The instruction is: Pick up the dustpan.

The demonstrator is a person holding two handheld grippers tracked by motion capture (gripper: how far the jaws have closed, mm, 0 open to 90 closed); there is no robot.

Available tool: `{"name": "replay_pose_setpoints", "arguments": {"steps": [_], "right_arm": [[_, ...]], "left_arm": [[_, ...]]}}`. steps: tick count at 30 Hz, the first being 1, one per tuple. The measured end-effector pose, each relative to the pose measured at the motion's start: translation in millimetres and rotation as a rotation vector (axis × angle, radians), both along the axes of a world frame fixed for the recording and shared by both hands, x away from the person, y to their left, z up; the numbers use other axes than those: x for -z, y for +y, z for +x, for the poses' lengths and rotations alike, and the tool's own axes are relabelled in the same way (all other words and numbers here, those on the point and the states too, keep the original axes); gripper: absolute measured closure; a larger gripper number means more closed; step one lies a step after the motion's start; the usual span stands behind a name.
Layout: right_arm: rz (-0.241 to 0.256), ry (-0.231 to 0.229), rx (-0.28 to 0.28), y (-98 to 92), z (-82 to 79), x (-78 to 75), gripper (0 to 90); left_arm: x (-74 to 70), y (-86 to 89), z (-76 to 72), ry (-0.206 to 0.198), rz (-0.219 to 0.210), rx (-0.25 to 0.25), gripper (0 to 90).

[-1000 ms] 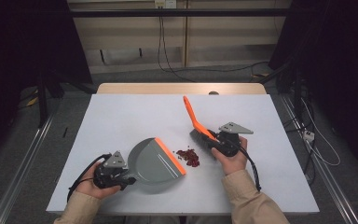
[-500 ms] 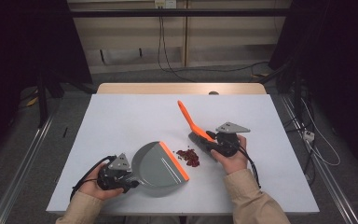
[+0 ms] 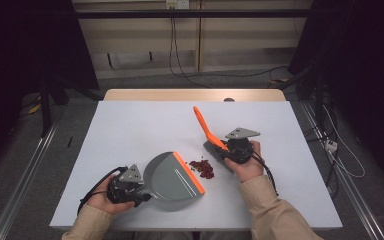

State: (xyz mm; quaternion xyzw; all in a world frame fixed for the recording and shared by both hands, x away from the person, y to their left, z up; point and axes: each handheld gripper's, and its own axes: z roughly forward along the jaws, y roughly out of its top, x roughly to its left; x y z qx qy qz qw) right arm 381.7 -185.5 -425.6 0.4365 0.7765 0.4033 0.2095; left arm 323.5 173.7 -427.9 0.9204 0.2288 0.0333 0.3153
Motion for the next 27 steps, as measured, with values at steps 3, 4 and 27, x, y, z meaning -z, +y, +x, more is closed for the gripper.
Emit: {"name": "replay_pose_setpoints", "arguments": {"steps": [3,4,27], "right_arm": [[-0.010,-0.021,-0.006,4.7,-6.5,0.9,70.8],[-0.009,-0.020,-0.009,6.7,-8.7,0.9,70.8],[-0.050,-0.070,0.029,27.9,-24.4,4.3,70.8]], "left_arm": [[0.7,0.1,0.3,0.005,0.000,0.003,64.0],[0.5,1.1,1.4,0.003,0.010,0.017,64.0],[3.0,-3.3,-6.2,0.027,-0.025,0.029,63.4]]}}
